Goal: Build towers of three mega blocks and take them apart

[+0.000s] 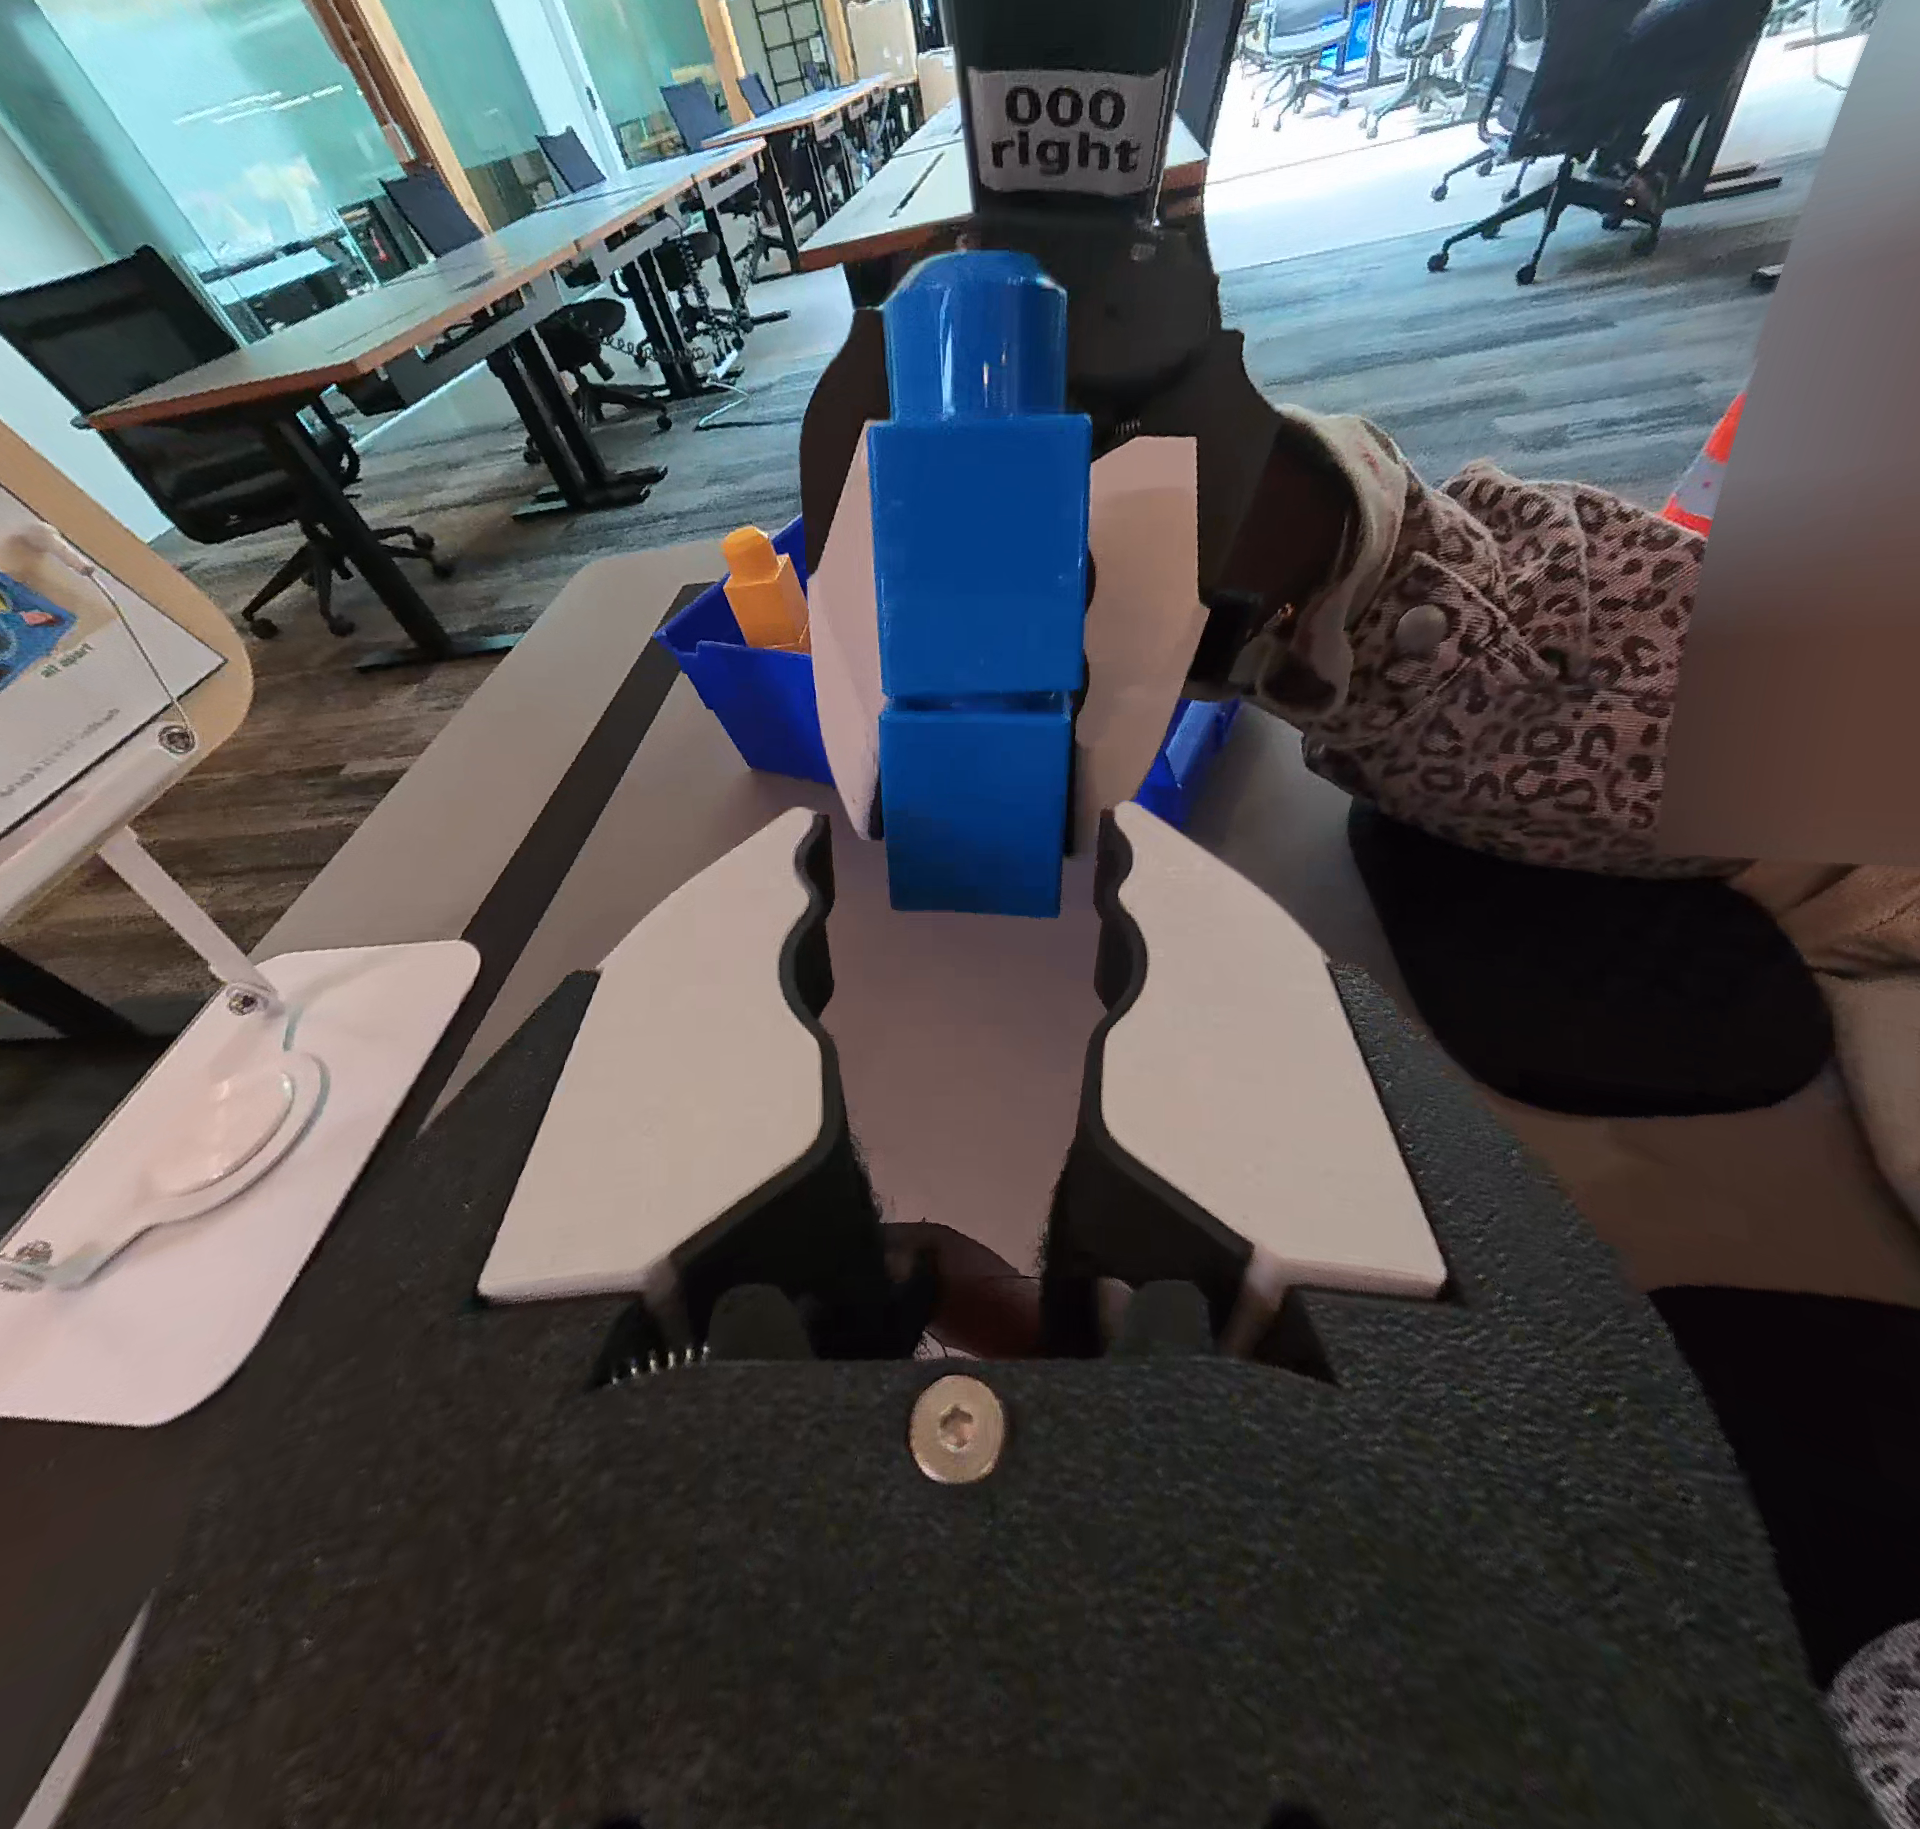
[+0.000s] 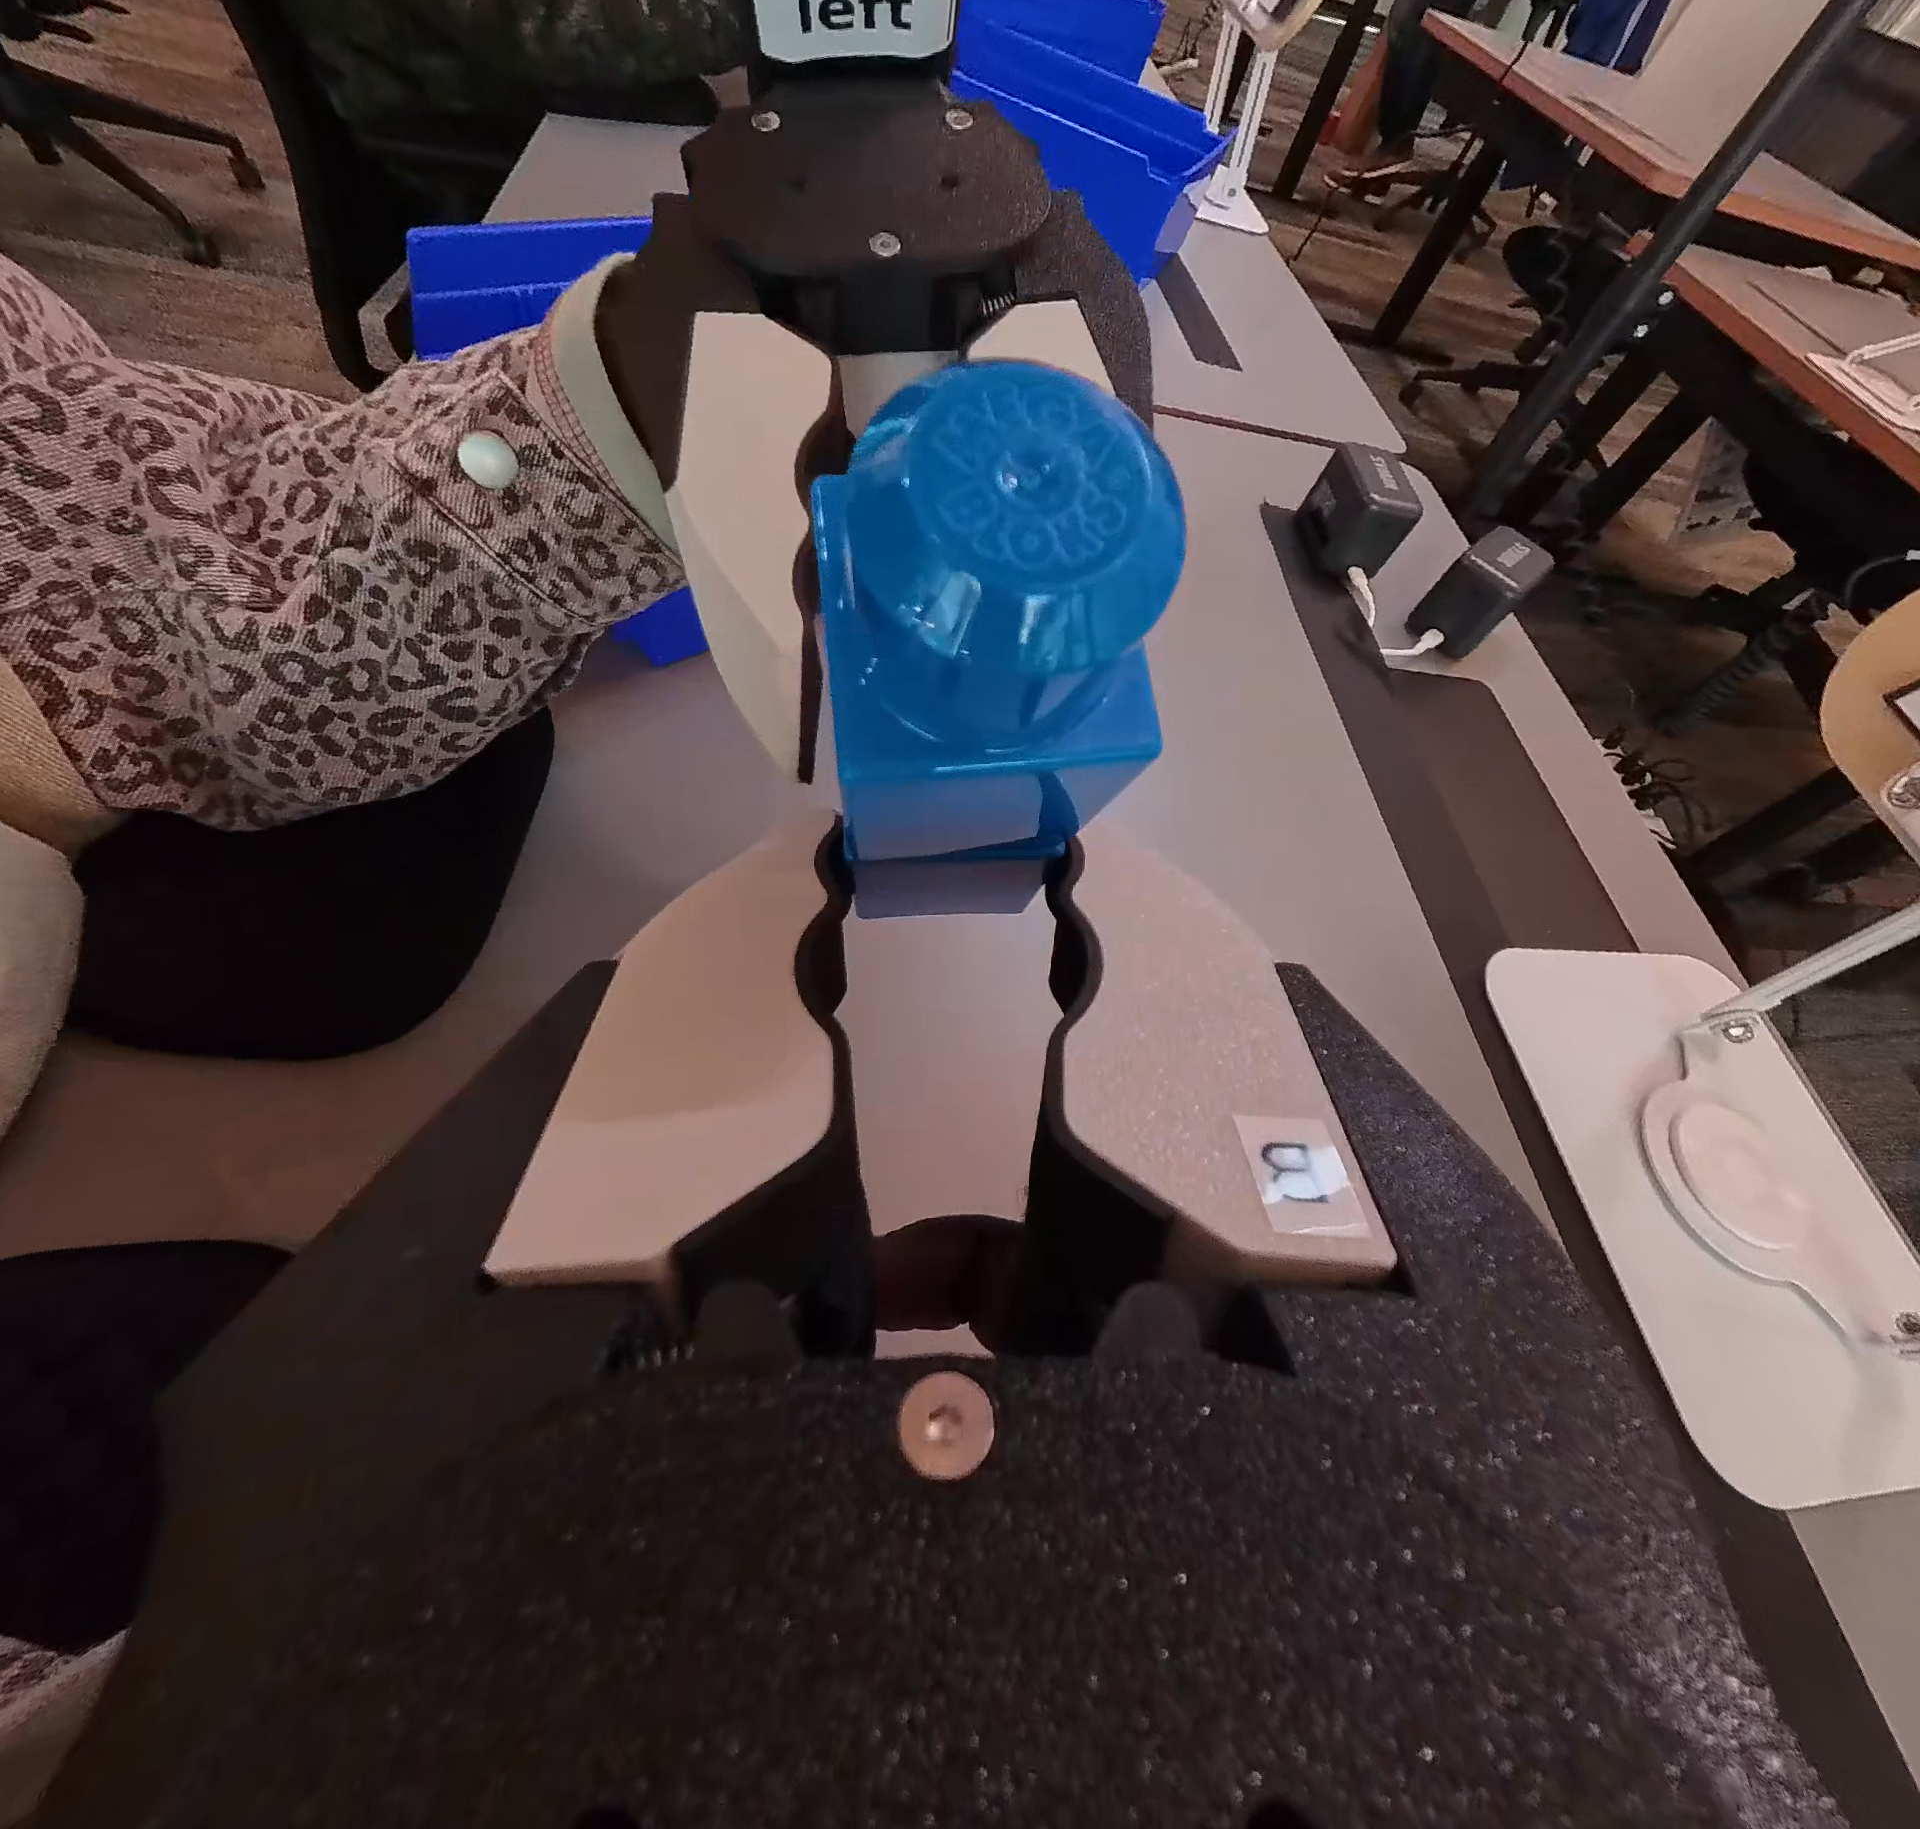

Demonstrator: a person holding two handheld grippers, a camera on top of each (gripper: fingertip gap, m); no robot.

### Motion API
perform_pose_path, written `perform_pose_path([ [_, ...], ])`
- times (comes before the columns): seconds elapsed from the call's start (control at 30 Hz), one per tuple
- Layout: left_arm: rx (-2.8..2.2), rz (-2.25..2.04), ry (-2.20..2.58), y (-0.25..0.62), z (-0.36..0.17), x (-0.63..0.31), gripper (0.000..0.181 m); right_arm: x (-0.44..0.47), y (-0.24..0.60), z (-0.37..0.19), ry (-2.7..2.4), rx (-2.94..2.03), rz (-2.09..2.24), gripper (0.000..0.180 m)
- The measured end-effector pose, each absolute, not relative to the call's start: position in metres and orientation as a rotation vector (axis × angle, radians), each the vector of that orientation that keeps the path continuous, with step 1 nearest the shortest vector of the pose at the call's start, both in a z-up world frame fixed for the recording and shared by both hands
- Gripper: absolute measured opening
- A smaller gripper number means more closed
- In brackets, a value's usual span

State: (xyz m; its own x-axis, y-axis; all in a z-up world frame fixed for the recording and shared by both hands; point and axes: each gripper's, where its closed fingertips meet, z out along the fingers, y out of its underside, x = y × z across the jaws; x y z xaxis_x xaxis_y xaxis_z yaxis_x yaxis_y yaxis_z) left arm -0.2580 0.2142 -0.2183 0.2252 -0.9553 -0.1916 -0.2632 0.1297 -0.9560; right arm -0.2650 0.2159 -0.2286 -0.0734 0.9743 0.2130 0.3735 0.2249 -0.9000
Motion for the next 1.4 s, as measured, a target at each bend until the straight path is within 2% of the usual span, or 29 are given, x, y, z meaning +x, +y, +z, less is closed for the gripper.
perform_pose_path([
  [0.07,-1.354,-0.738,1.27,0.216,-0.218,-0.255,0.047,-0.268,0.213,-0.231,-1.631,-1.289,0.851,0.035],
  [0.17,-1.318,-0.732,1.299,0.213,-0.218,-0.253,0.034,-0.268,0.215,-0.233,-1.637,-1.309,0.807,0.035],
  [0.37,-1.179,-0.786,1.219,0.207,-0.19,-0.255,0.034,-0.271,0.21,-0.206,-1.529,-1.207,0.898,0.036],
  [0.53,-1.123,-0.823,1.142,0.204,-0.172,-0.262,0.033,-0.267,0.203,-0.182,-1.428,-1.101,1.014,0.062],
  [0.63,-1.115,-0.86,1.152,0.198,-0.17,-0.263,0.033,-0.265,0.197,-0.16,-1.333,-1.013,1.116,0.072],
  [0.77,-1.136,-0.859,1.195,0.194,-0.175,-0.259,0.034,-0.269,0.191,-0.144,-1.262,-0.953,1.196,0.071],
  [0.87,-1.152,-0.832,1.197,0.197,-0.177,-0.257,0.034,-0.273,0.191,-0.142,-1.248,-0.919,1.167,0.041],
  [0.9,-1.147,-0.832,1.196,0.197,-0.176,-0.257,0.033,-0.274,0.189,-0.142,-1.247,-0.908,1.173,0.038],
  [1.4,-1.178,-0.679,1.204,0.2,-0.172,-0.262,0.033,-0.273,0.193,-0.145,-1.254,-0.912,1.153,0.037],
])
